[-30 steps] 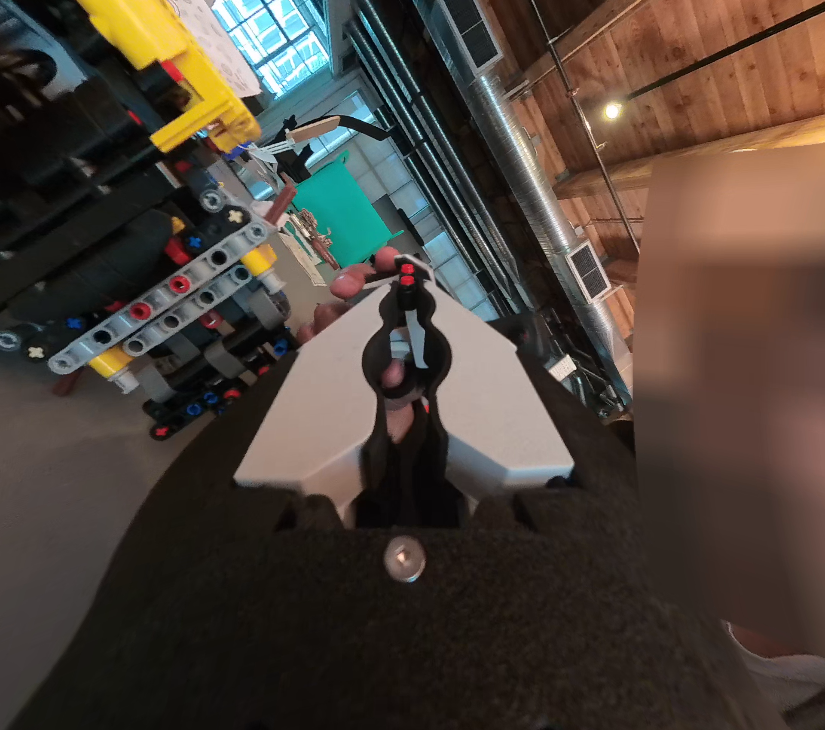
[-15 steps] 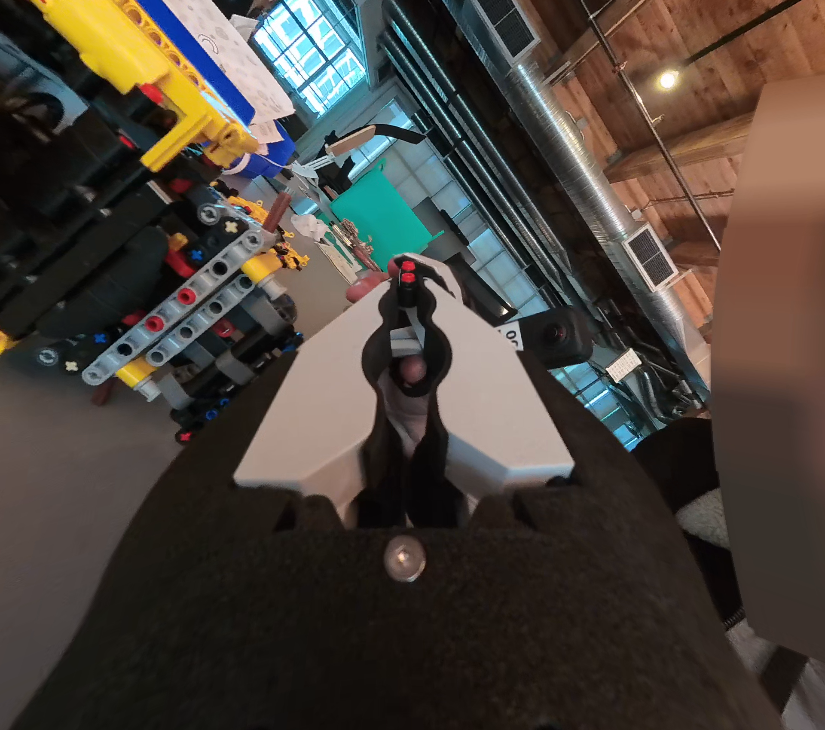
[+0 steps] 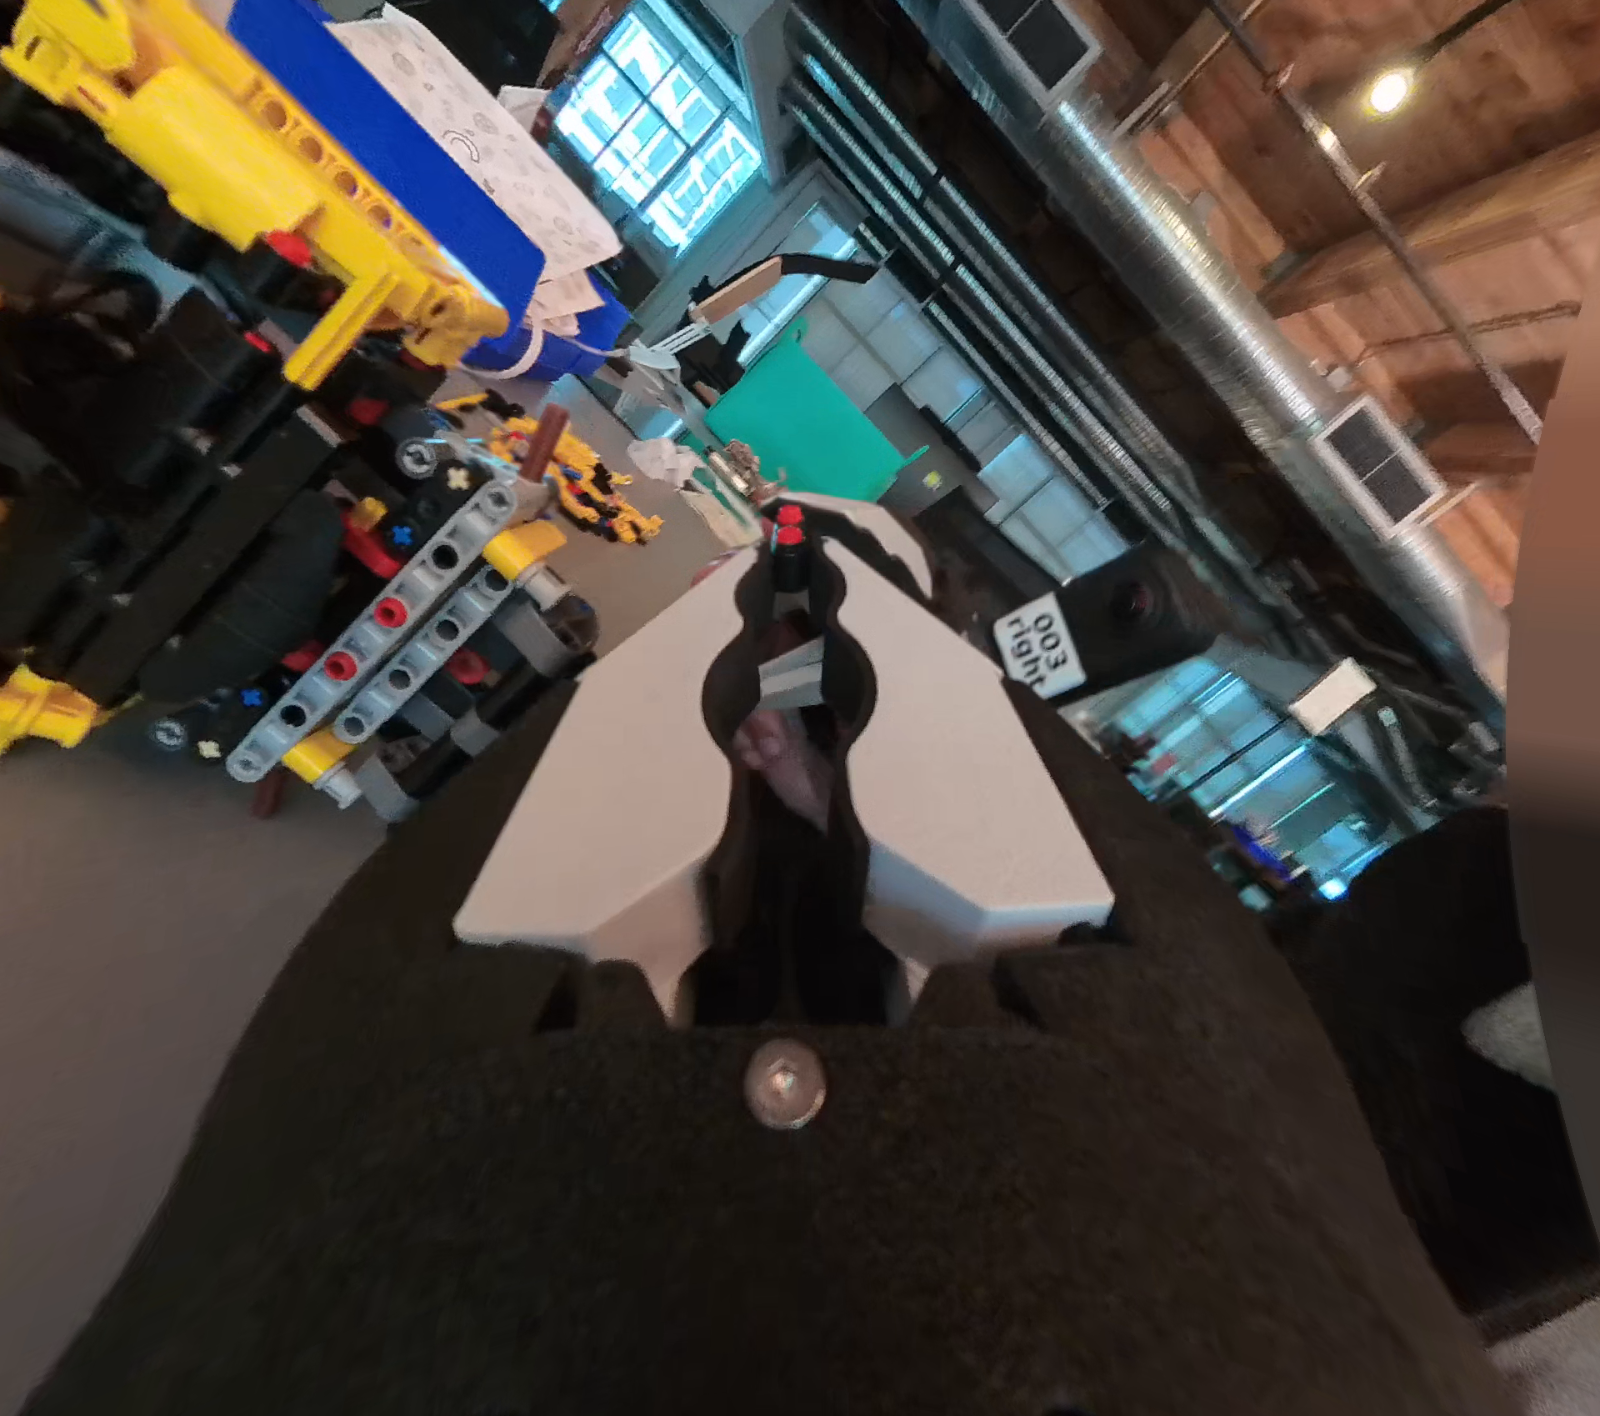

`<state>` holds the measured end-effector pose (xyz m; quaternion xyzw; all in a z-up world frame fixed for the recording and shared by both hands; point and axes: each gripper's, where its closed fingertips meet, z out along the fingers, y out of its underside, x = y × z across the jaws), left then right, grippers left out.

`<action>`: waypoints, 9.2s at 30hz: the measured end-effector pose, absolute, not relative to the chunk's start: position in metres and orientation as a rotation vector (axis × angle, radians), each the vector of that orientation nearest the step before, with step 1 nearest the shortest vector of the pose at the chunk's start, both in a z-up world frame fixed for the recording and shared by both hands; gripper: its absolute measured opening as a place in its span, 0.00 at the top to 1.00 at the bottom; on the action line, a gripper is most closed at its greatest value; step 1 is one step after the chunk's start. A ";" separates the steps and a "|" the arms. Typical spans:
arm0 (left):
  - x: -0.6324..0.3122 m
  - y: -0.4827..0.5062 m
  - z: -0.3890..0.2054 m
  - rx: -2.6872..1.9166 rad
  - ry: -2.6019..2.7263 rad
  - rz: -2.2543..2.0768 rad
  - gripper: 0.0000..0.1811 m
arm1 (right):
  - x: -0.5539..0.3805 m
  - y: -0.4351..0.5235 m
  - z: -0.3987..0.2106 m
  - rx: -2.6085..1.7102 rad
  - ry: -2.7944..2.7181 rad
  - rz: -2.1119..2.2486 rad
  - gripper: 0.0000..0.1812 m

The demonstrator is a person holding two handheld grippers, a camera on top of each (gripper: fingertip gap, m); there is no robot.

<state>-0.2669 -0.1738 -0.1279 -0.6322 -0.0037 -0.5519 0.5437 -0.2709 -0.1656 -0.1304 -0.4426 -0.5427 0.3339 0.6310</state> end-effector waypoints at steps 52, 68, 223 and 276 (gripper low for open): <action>-0.259 -0.184 -0.135 -1.358 0.731 0.266 0.96 | -0.265 -0.183 -0.130 -1.176 -1.255 1.260 0.95; -0.266 -0.174 -0.152 -1.402 0.809 0.603 0.97 | -0.256 -0.163 -0.119 -1.191 -1.122 1.213 1.00; -0.301 -0.152 -0.166 -1.714 0.448 -0.480 0.90 | -0.293 -0.140 -0.176 -1.307 -1.898 1.377 0.91; -0.330 -0.094 -0.170 -1.705 0.451 -0.321 0.85 | -0.296 -0.131 -0.170 -1.694 -0.831 0.495 0.97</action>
